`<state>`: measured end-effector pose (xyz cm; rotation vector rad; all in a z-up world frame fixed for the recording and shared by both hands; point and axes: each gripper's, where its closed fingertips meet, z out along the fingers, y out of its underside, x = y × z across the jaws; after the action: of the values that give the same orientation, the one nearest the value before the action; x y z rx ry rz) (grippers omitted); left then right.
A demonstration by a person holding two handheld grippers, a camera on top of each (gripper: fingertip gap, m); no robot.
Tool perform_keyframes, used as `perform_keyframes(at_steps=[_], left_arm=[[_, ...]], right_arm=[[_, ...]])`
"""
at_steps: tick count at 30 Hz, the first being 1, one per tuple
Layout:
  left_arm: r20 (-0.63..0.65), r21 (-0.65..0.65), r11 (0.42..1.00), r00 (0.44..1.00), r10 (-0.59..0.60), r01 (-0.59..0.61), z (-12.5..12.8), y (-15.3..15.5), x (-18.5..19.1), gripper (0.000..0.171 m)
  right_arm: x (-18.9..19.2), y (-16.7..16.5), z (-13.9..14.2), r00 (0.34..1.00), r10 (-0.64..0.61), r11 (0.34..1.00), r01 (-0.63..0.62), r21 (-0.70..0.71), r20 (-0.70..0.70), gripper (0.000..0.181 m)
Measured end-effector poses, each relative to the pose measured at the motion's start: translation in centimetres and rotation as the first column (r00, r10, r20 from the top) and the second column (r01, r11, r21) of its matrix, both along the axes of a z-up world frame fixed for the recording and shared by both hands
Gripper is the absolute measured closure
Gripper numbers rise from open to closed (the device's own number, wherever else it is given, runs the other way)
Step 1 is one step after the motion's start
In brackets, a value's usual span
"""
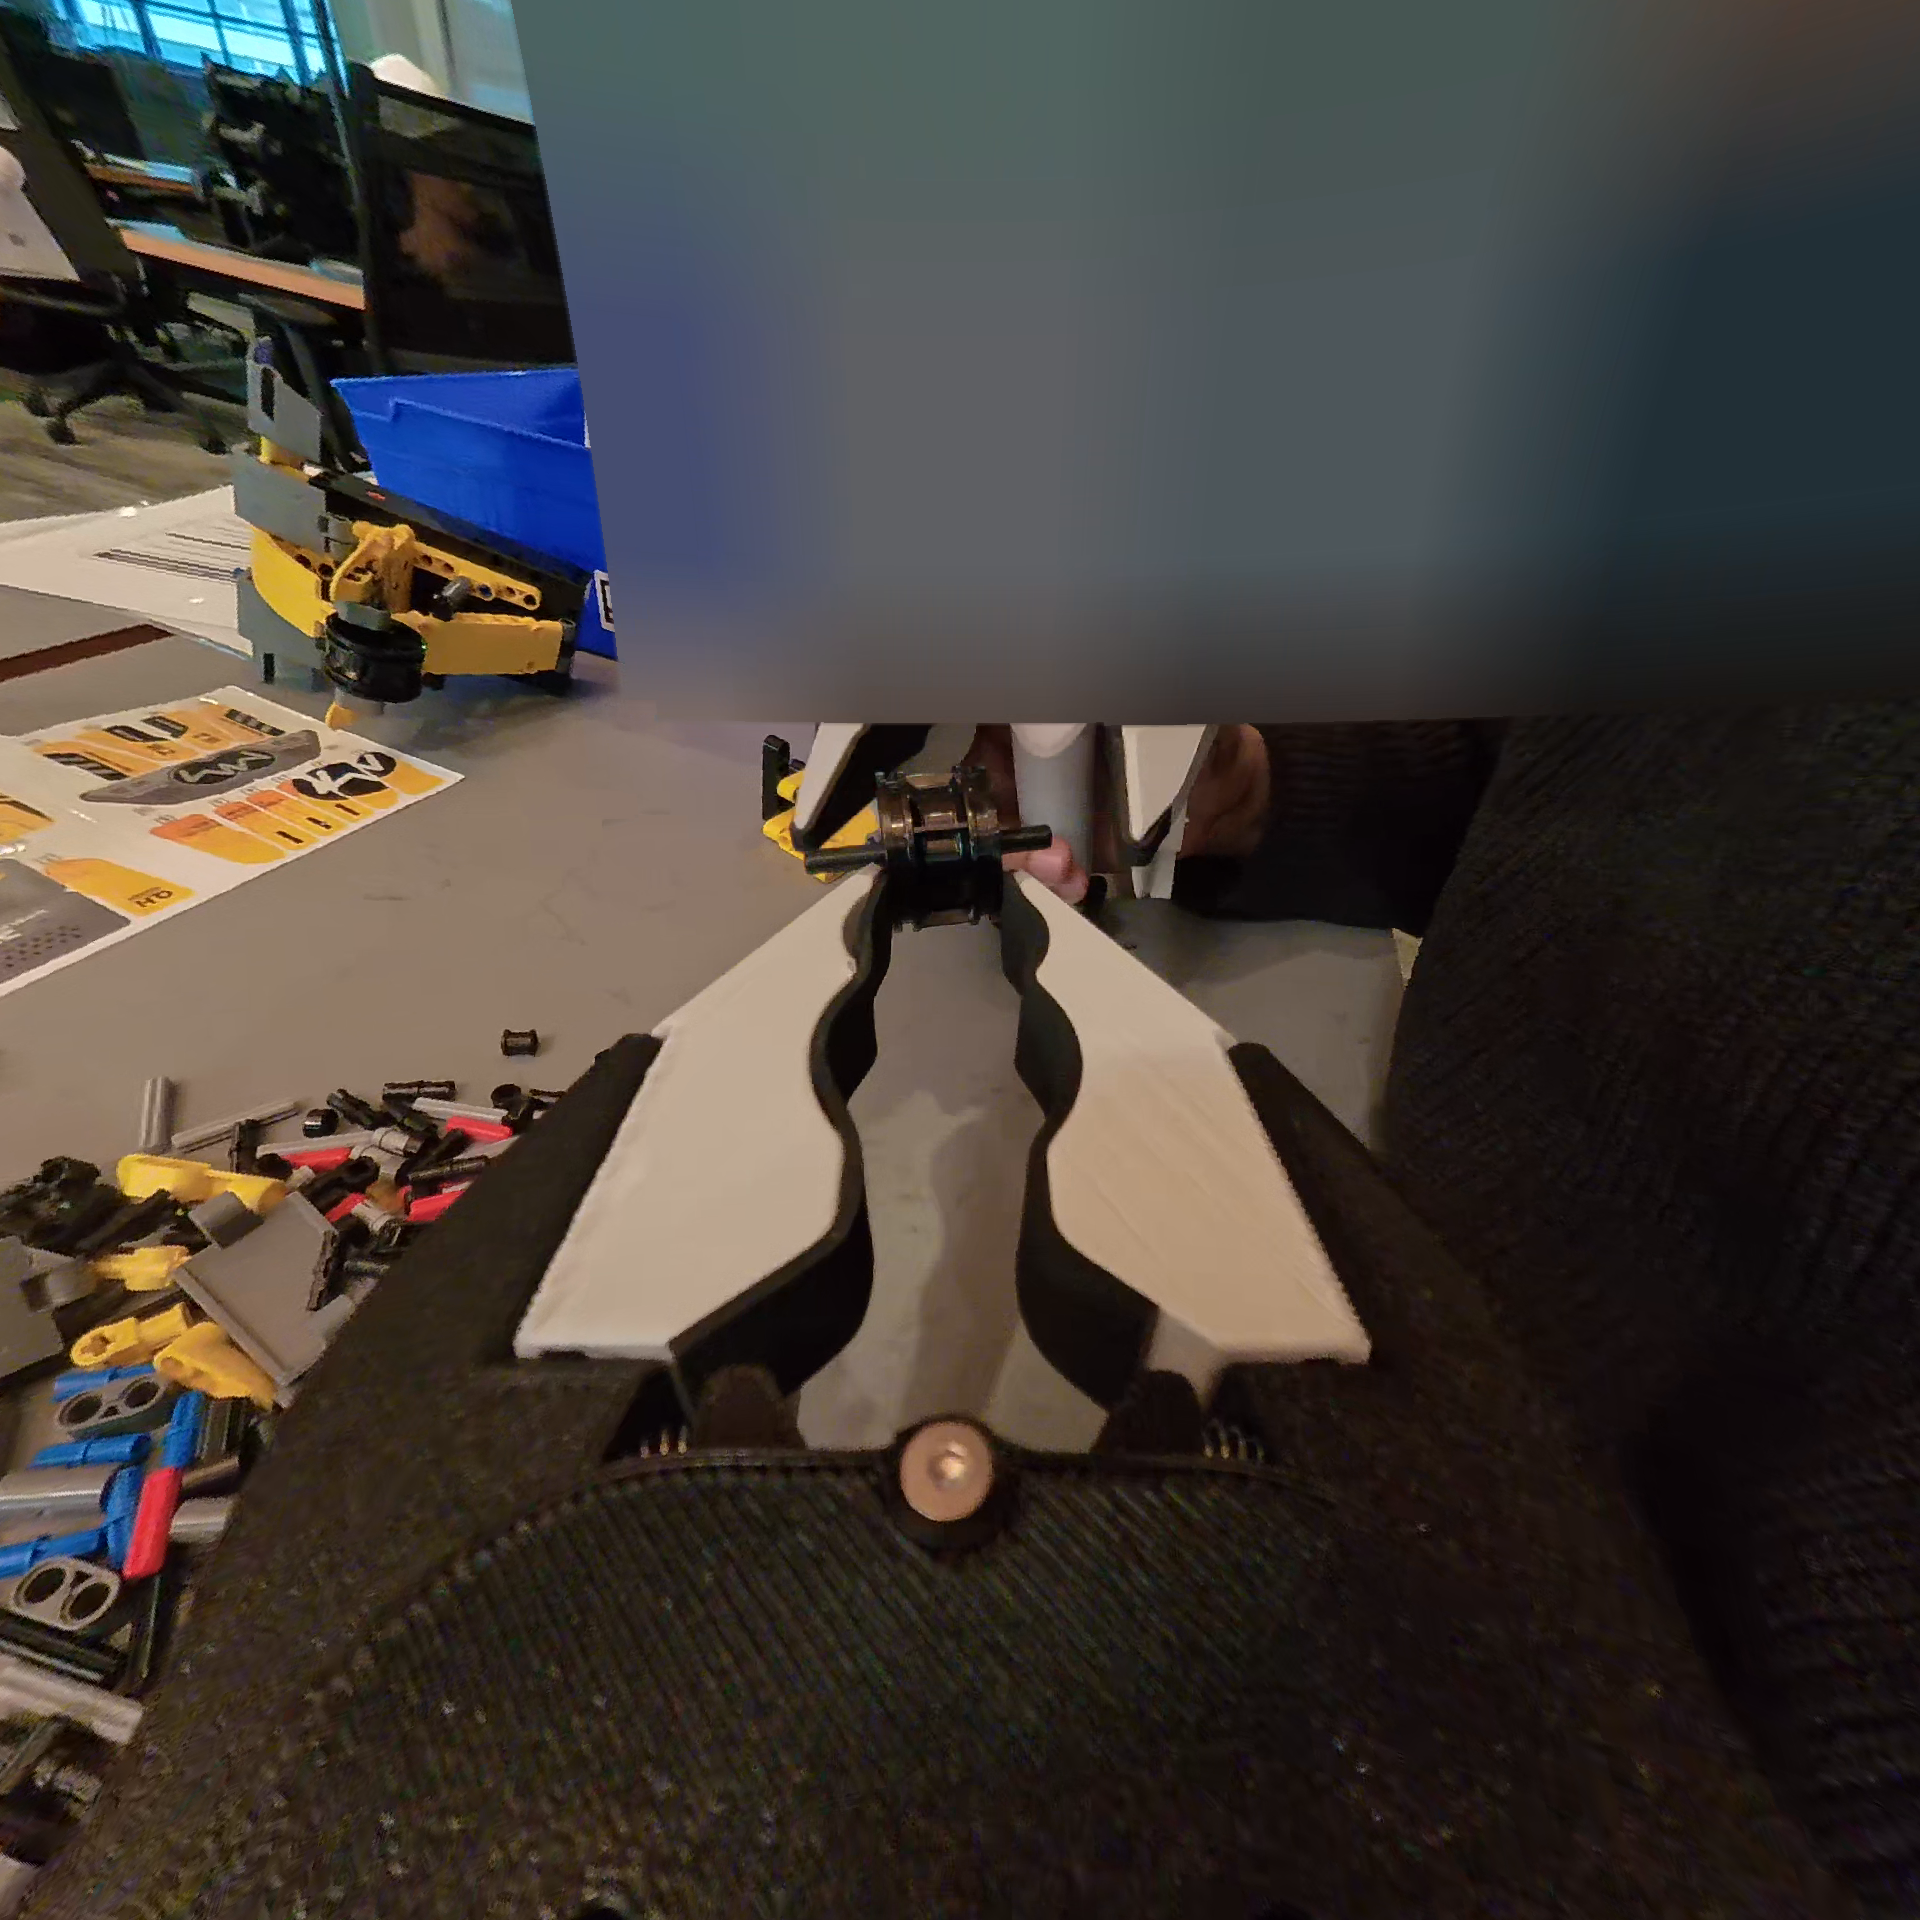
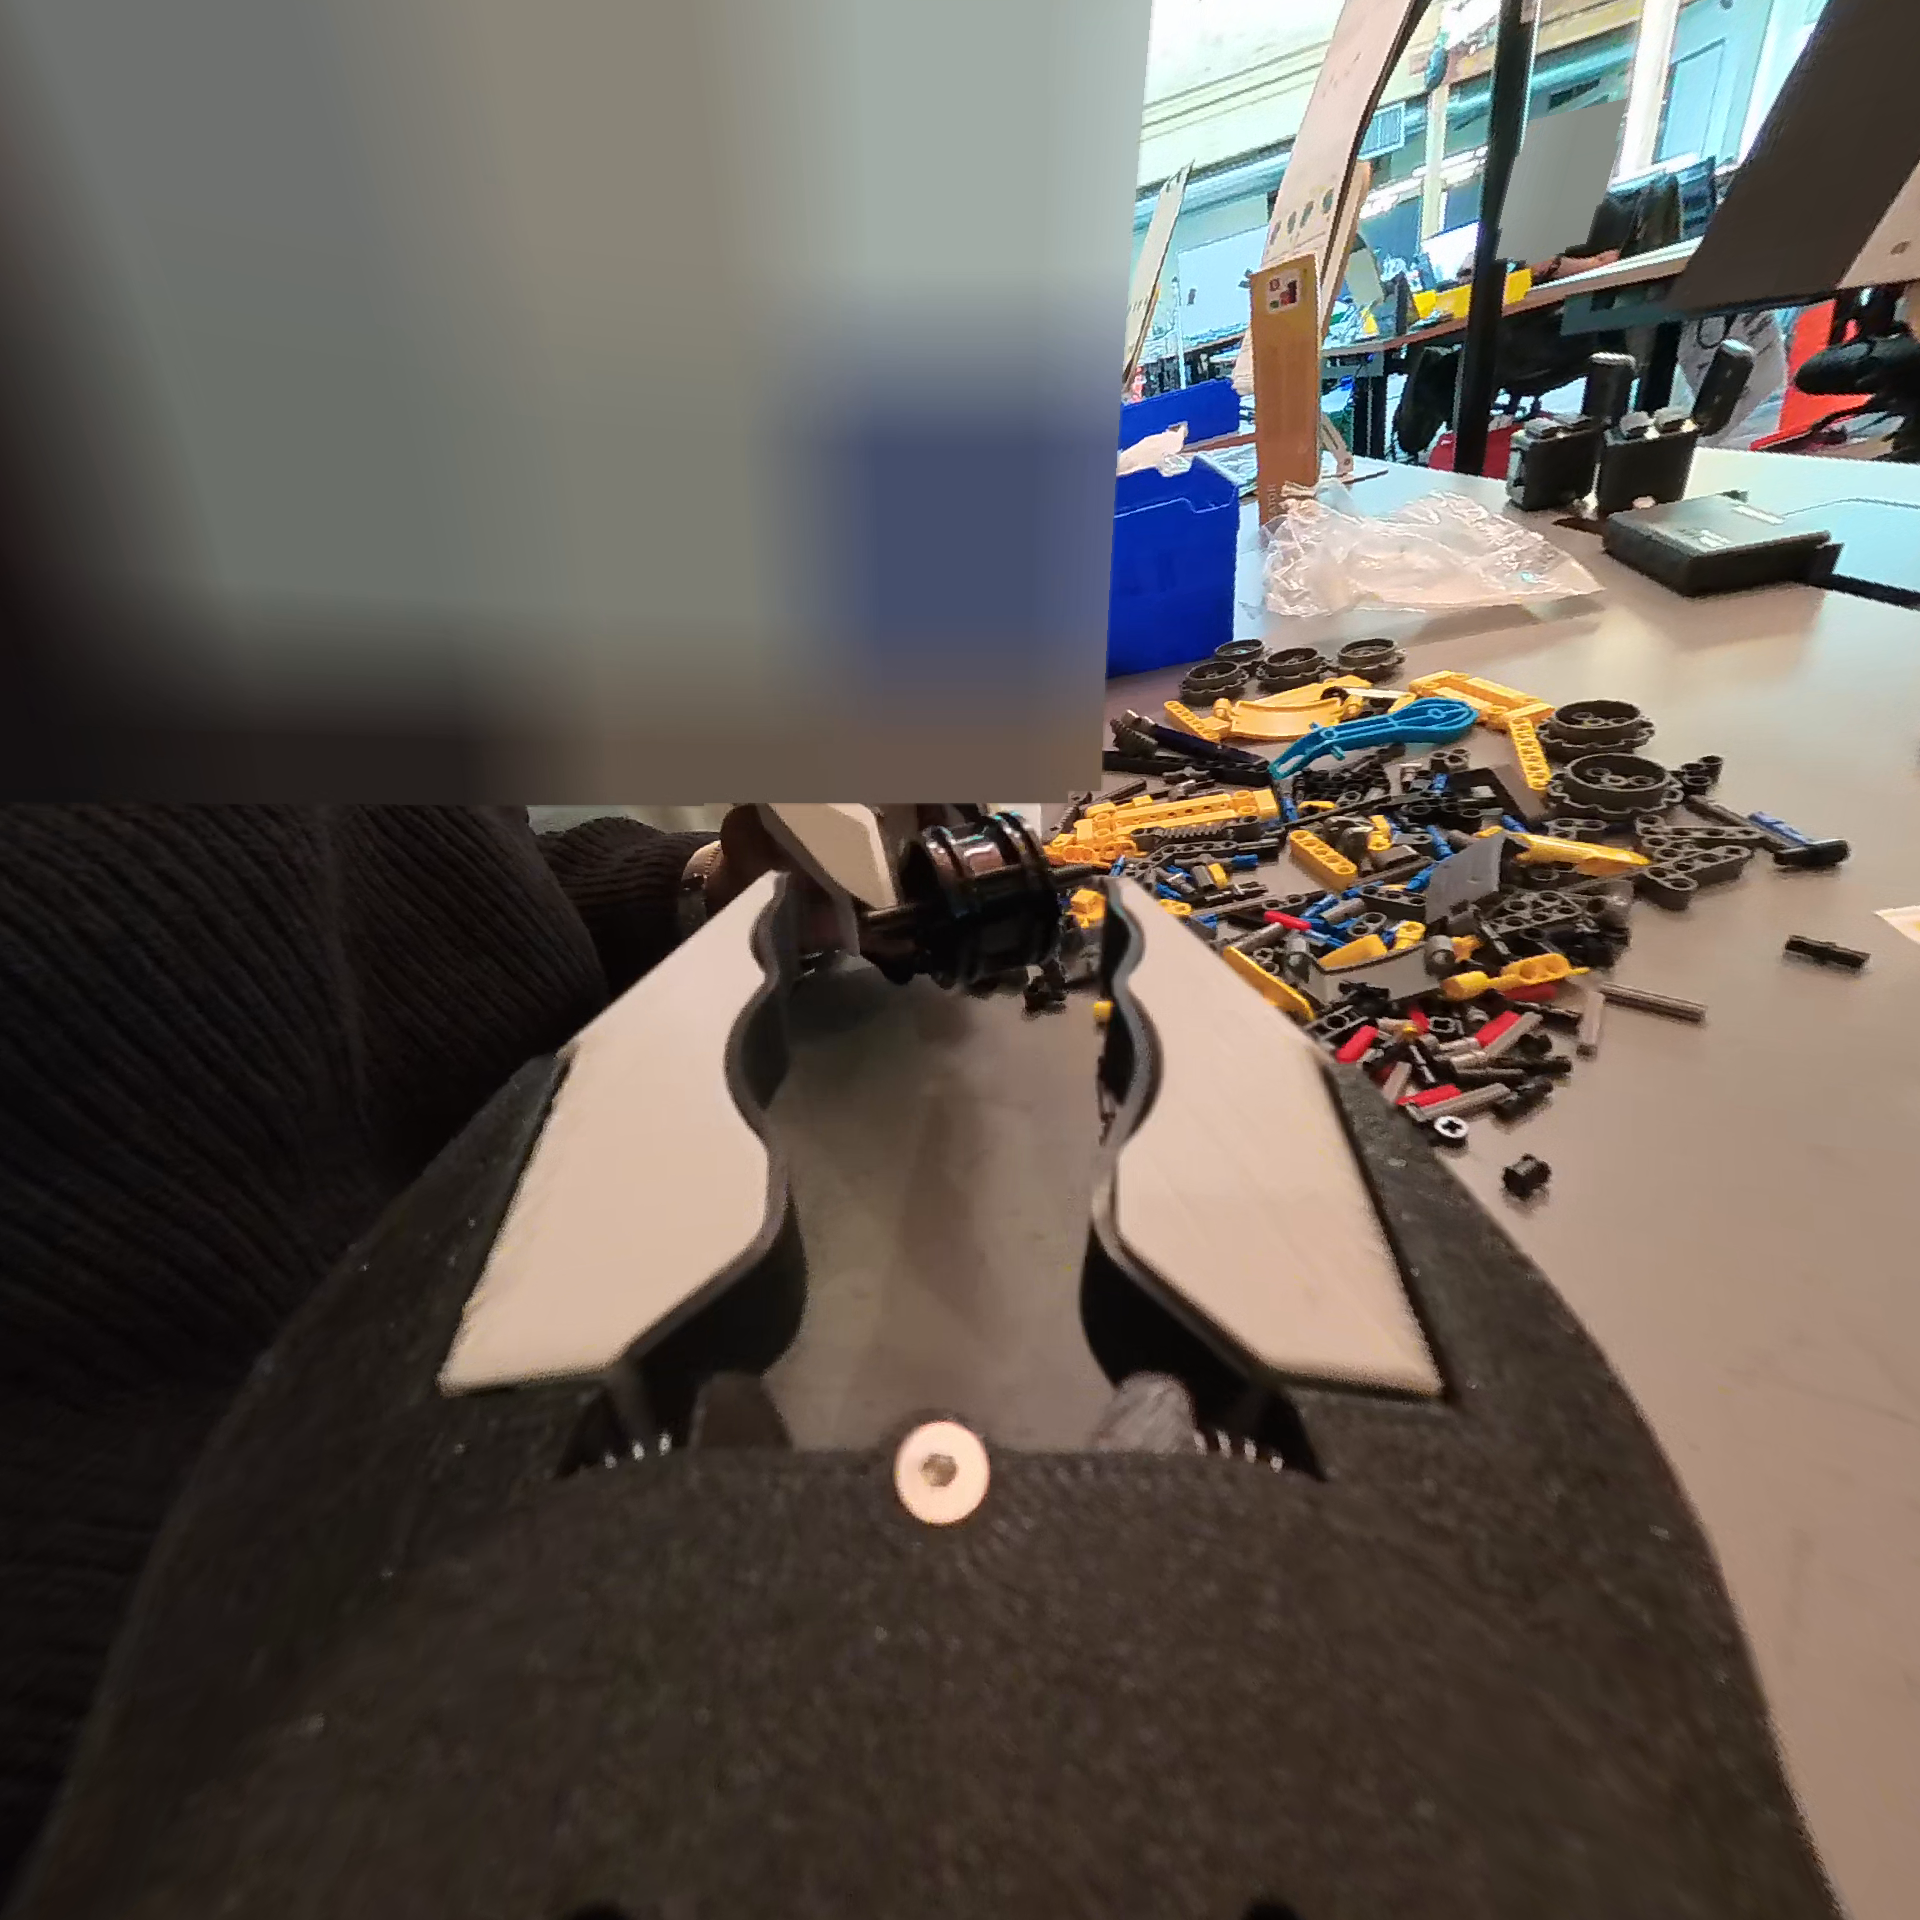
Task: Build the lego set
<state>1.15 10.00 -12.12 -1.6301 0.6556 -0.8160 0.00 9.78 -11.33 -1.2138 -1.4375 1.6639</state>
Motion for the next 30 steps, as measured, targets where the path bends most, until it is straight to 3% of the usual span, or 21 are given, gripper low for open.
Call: perform_keyframes(at_steps=[5, 15, 30], left_arm=[[0.014, 0.022, 0.998, 0.998, -0.053, 0.053, 0.5, -0.7, 0.5, 0.155], [0.005, 0.053, 0.995, 0.997, -0.081, 0.080, 0.8, -1.3, 0.9, 0.155], [0.007, 0.028, 0.995, 0.996, -0.091, 0.091, 0.5, -1.1, 1.0, 0.155]], right_arm=[[0.4, -0.1, 0.1, 1.000, 0.015, 0.997, -0.013, 0.072, -0.026, 0.113], [1.3, -1.1, 0.4, 0.993, 0.099, 0.987, -0.091, 0.130, -0.062, 0.145], [1.4, -1.1, 0.3, 0.994, 0.095, 0.985, -0.084, 0.151, -0.062, 0.146]])
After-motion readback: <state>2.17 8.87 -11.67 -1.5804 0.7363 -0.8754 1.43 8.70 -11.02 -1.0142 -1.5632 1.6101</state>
